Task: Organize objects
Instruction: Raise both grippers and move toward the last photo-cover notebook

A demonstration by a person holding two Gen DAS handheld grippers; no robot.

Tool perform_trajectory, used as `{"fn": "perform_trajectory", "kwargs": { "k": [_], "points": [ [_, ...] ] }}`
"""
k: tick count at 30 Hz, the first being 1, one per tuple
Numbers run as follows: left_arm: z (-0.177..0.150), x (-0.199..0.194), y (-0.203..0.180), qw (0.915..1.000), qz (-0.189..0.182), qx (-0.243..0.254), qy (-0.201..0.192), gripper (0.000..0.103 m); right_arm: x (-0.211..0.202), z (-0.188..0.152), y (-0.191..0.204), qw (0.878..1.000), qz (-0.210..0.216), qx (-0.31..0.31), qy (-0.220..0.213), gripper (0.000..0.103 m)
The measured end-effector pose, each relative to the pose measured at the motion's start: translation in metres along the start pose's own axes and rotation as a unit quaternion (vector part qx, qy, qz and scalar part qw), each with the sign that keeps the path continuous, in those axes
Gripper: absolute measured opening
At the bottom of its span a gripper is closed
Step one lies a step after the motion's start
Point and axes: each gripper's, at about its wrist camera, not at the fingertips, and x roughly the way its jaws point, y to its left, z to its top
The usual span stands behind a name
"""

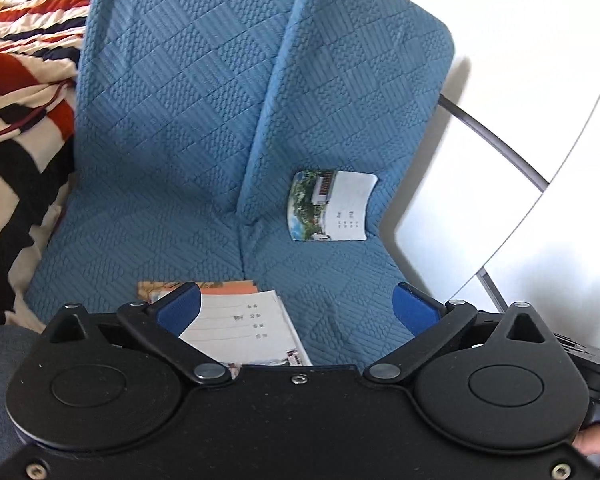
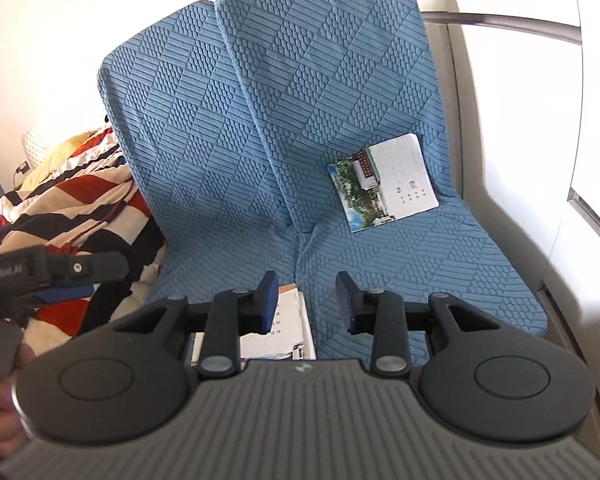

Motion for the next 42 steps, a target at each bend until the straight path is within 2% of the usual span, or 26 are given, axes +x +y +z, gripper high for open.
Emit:
{"fn": "perform_trajectory", "kwargs": {
  "k": [9,18,24,26,31,32,34,36,39,42],
  "points": [
    [0.009,0.036,0.006,0.9992,-0.035,0.011,0.016,0.102,0.023,-0.006,-0.007,0.999,-0.026,0.023,0.006,0.036],
    [0.032,0.069,0.011,0.9981,-0.058,0.02,0.011,0.102,0.056,-0.01,-0.016,0.997,-0.062,0.038,-0.005,0.036],
    [0.033,0.081,0.017,0.9986,-0.045,0.021,0.018,0.102,0.065,-0.011,-0.018,0.997,-0.067,0.035,0.0,0.036],
    [0.031,0.083,0.018,0.9988,-0.04,0.022,0.019,0.102,0.065,-0.011,-0.019,0.997,-0.065,0.034,0.0,0.042],
    [0.03,0.09,0.017,0.9988,-0.036,0.029,0.015,0.102,0.065,-0.011,-0.02,0.997,-0.065,0.032,0.002,0.043],
    [0.031,0.094,0.016,0.9987,-0.038,0.03,0.017,0.102,0.066,-0.011,-0.021,0.997,-0.067,0.031,0.002,0.046],
    [0.032,0.103,0.014,0.9985,-0.037,0.035,0.02,0.102,0.066,-0.012,-0.023,0.997,-0.069,0.031,-0.005,0.06],
    [0.032,0.111,0.01,0.9981,-0.036,0.045,0.02,0.102,0.066,-0.012,-0.028,0.997,-0.065,0.039,-0.016,0.082],
    [0.034,0.125,0.01,0.9978,-0.048,0.042,0.018,0.102,0.068,-0.015,-0.032,0.996,-0.075,0.038,-0.023,0.084],
    [0.036,0.141,0.011,0.9983,-0.039,0.043,0.008,0.102,0.074,-0.017,-0.037,0.995,-0.086,0.038,-0.017,0.084]
  ]
}}
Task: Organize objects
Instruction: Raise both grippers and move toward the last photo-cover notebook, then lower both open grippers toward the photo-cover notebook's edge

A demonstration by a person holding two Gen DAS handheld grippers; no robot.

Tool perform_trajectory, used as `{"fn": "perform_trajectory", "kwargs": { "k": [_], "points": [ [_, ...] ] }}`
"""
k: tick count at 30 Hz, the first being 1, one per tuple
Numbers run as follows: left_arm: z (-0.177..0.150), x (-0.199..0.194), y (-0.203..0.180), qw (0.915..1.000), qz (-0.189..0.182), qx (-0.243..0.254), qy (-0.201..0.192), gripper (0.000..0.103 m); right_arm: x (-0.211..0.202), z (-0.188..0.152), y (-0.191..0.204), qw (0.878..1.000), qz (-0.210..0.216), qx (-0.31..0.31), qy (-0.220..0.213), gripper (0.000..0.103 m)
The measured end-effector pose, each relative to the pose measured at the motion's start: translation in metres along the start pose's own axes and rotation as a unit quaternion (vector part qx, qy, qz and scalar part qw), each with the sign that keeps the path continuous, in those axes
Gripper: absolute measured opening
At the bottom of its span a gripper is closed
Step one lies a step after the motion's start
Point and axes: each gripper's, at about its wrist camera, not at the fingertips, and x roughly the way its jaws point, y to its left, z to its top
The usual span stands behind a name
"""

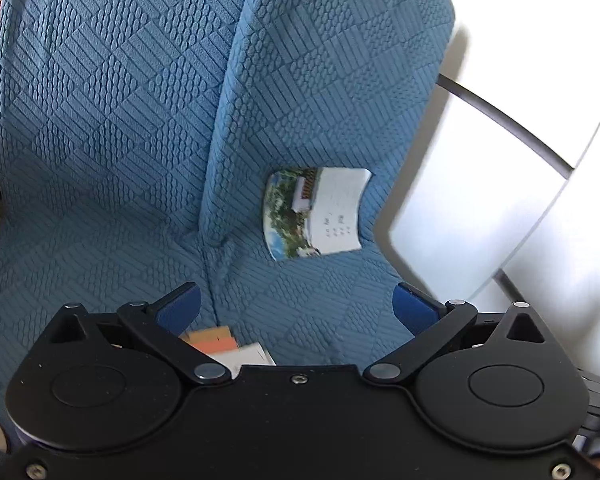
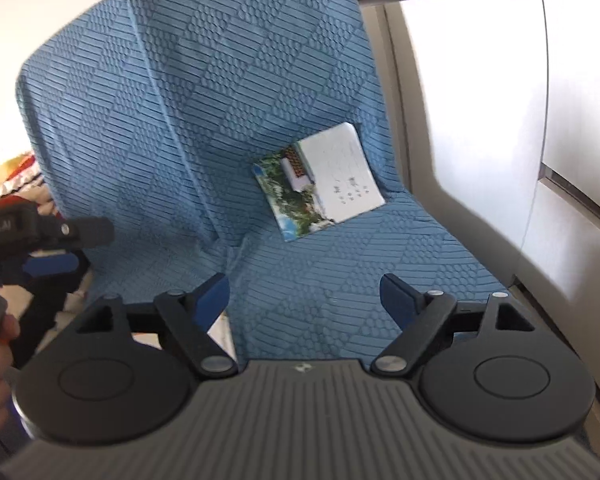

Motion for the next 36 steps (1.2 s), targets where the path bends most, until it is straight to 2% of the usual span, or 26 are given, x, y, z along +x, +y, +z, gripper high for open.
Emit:
{"fn": "perform_trajectory", "kwargs": {
  "k": [5,7,12,16,18,27,32,36],
  "points": [
    [0.002,0.023,0.009,1.0,0.008,0.001,0.006,0.102,0.014,0.004,-0.003,1.0,-0.007,0.0,0.012,0.085],
    [0.002,0.028,0.013,1.0,-0.003,-0.002,0.002,0.102,0.019,0.007,-0.004,1.0,-0.013,-0.003,0.009,0.085],
    [0.001,0.049,0.028,0.9997,0.002,-0.023,-0.008,0.102,0.03,0.014,-0.012,1.0,-0.017,0.001,0.005,0.085],
    [0.0,0.074,0.037,0.9993,0.002,-0.037,0.0,0.102,0.049,0.021,-0.013,1.0,0.008,0.007,0.013,0.085],
    [0.001,0.087,0.04,0.9992,0.013,-0.038,0.008,0.102,0.06,0.026,-0.008,1.0,0.008,-0.004,0.01,0.085],
    [0.014,0.147,0.054,0.9981,0.015,-0.037,0.046,0.102,0.134,0.053,-0.034,0.997,0.025,0.074,0.021,0.085],
    [0.022,0.176,0.058,0.9972,-0.001,-0.043,0.062,0.101,0.181,0.069,-0.035,0.998,-0.002,0.044,0.039,0.085],
    [0.027,0.197,0.057,0.9965,-0.019,-0.049,0.065,0.094,0.212,0.085,-0.041,0.999,0.005,0.022,0.045,0.085]
  ]
}}
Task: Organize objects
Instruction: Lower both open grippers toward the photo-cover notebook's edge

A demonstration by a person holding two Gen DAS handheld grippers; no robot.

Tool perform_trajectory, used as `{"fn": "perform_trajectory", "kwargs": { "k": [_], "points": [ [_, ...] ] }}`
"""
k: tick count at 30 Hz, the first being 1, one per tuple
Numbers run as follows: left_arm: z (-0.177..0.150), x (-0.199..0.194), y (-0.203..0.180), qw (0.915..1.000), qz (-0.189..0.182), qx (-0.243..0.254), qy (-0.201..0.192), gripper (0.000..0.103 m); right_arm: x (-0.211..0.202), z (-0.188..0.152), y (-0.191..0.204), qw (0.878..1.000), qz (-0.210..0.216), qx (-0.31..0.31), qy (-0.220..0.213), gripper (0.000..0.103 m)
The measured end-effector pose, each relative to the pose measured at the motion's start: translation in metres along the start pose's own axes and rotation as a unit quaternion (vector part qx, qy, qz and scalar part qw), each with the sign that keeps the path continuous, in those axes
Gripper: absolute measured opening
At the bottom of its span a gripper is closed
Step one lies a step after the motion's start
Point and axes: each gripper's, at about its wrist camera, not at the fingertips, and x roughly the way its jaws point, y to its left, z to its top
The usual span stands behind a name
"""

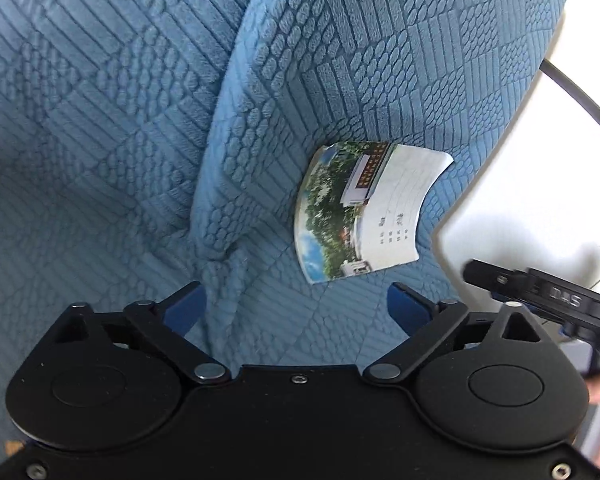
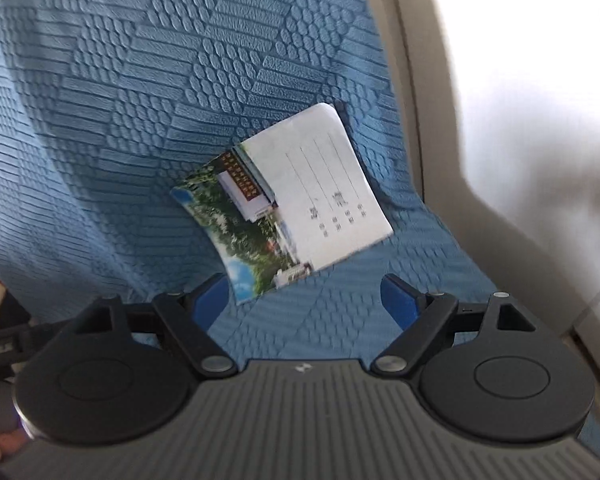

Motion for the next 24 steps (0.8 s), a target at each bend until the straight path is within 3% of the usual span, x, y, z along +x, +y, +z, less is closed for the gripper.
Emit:
{"fn": "perform_trajectory", "kwargs": {
  "k": [8,10,12,20,24],
  "points": [
    [-0.001,0.054,-0.004,0.9987,-0.025,0.001,0.043,0.068,0.069,0.029,-0.027,1.0,0.004,-0.012,0.023,0.084],
    [-0.003,0.068,-0.003,0.9978,-0.03,-0.001,0.059,0.056,0.084,0.03,-0.035,0.999,0.013,-0.015,0.029,0.084],
    [-0.005,0.082,-0.003,0.9969,-0.036,-0.004,0.07,0.049,0.098,0.032,-0.042,0.999,0.019,-0.012,0.035,0.084],
    [-0.01,0.128,-0.011,0.9941,-0.055,0.009,0.092,0.035,0.132,0.036,-0.064,0.999,0.037,-0.014,0.034,0.084],
    [-0.012,0.137,-0.015,0.9947,-0.056,0.033,0.08,0.031,0.142,0.038,-0.075,0.997,0.069,-0.005,0.031,0.084]
  ]
}}
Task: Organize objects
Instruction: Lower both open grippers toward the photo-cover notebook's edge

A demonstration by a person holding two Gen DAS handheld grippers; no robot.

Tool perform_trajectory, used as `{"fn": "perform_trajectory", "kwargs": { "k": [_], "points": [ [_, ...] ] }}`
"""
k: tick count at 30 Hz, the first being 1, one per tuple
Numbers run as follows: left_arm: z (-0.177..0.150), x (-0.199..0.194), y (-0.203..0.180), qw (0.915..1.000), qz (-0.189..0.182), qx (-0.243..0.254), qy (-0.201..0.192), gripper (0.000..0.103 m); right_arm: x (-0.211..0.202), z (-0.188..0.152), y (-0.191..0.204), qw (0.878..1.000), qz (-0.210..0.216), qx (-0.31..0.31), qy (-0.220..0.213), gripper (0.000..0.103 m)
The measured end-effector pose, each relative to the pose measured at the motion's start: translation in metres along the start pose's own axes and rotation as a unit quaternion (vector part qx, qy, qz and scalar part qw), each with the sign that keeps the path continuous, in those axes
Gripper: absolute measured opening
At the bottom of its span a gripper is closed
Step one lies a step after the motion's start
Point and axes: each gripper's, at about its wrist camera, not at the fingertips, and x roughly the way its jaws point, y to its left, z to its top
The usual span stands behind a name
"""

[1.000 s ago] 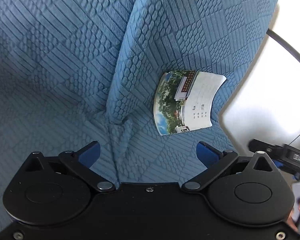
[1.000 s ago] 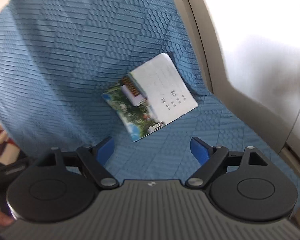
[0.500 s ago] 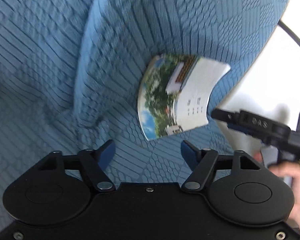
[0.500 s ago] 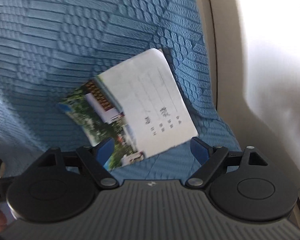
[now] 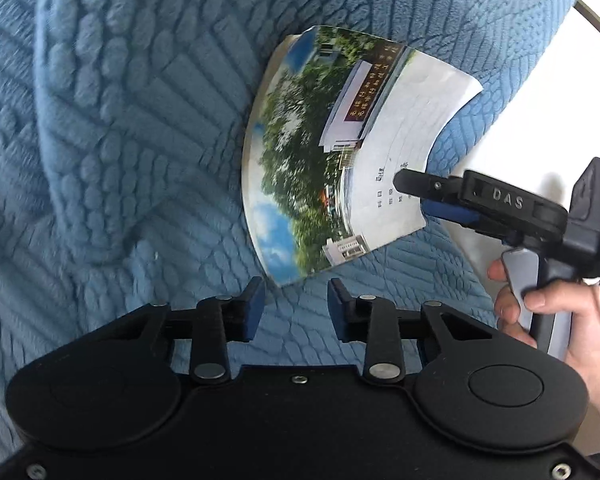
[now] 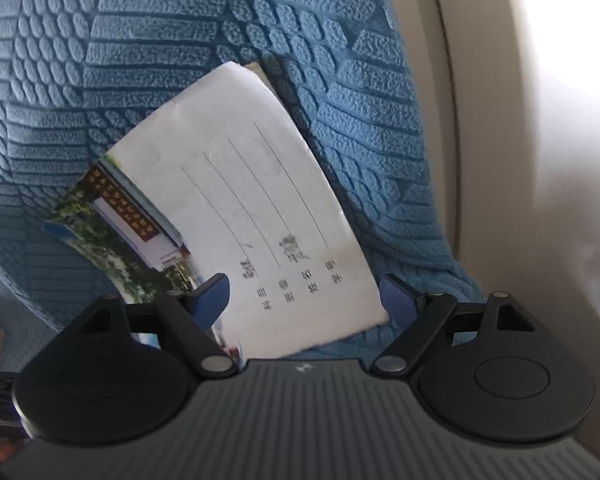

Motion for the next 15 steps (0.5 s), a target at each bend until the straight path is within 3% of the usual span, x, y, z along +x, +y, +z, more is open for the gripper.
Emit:
{"fn": "perform_trajectory", "kwargs": {
  "k": [11,15],
  "points": [
    [0.002,0.005,-0.001,1.0,0.001,0.005,-0.004,0.024,0.024,0.008,-0.017,0.998,0.059,0.008,0.008,0.086],
    [-0.002,0.003,0.0,1.0,-0.001,0.0,-0.006,0.023,0.023,0.01,-0.03,0.993,0.108,0.037,0.02,0.087]
  ]
}}
